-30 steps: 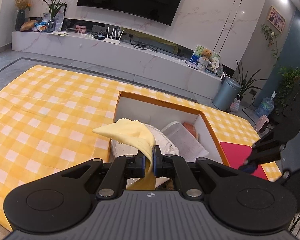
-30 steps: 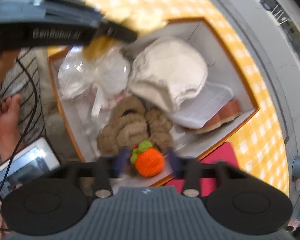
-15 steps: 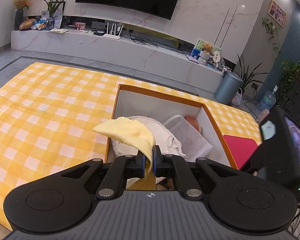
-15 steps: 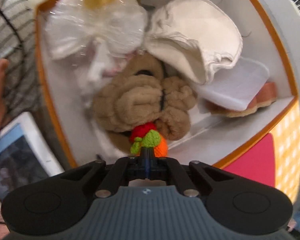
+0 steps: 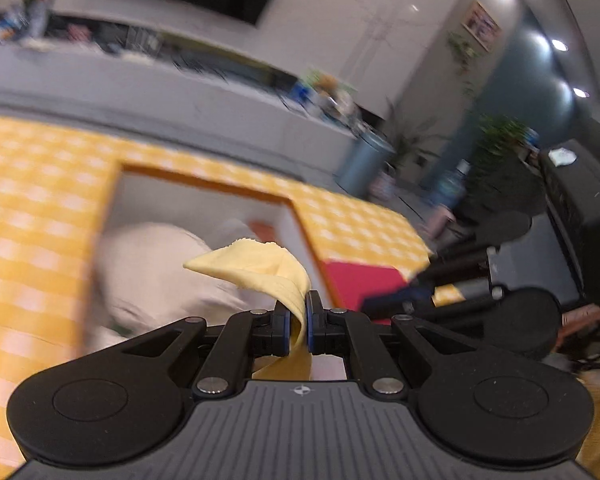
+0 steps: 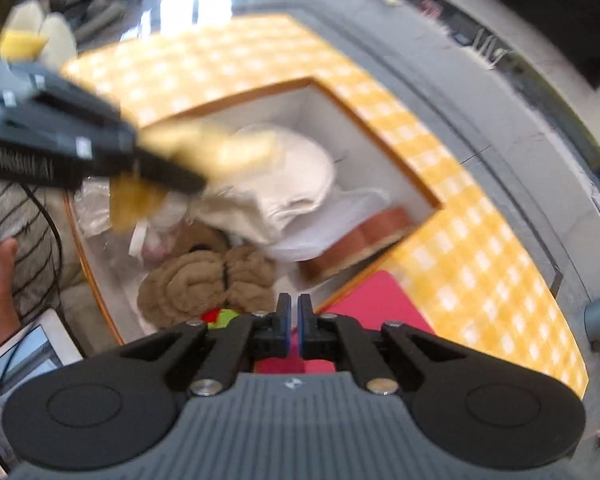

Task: Organize soft objects
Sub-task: 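Lower the yellow cloth into the bin and open the left tool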

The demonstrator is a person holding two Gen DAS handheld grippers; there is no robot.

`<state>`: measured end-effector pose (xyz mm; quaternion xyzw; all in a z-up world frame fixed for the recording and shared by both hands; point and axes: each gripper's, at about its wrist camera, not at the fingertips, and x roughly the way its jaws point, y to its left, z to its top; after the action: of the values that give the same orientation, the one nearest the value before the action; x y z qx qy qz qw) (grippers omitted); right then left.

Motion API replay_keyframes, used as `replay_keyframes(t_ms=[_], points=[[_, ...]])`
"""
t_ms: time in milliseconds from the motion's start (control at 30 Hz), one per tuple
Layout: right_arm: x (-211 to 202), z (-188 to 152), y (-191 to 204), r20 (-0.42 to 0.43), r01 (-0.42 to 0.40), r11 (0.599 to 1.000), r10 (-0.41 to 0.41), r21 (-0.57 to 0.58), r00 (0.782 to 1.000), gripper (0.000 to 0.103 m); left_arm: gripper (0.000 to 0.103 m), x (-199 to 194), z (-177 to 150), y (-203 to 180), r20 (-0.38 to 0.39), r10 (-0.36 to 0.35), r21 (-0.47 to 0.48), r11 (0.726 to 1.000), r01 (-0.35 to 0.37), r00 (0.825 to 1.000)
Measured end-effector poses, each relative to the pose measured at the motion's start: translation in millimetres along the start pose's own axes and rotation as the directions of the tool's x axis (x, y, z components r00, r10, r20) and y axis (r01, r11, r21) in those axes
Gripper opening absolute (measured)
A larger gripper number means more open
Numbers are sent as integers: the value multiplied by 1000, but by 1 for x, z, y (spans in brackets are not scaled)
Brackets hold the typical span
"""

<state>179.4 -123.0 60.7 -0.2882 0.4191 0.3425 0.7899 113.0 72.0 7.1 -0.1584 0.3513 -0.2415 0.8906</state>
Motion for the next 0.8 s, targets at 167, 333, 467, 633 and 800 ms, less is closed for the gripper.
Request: replay_keyframes(t_ms=[167,333,467,633,800], points=[[-10,-24,-12,69,-3,999,0,43,998,0,8,46,-1,-15,-88,39,33,999,-36,995],[0,-36,-13,89,-18,999,14,47,996,0,8,81,0,-34,-151,110,105,990,-94,982],[2,-42,-20,118,-22,998,15,61,993,0,8,112,4,-40,-187,200,156,973,-172,962],[0,-47,-24,131,-32,997,23,72,991,0,6,142,5,-30,-226,242,102,969,-224,943],[1,-51,-30,136,-35,996,23,83,991,1,69,127,10,-8,-239,238,-43,966,-255,942]])
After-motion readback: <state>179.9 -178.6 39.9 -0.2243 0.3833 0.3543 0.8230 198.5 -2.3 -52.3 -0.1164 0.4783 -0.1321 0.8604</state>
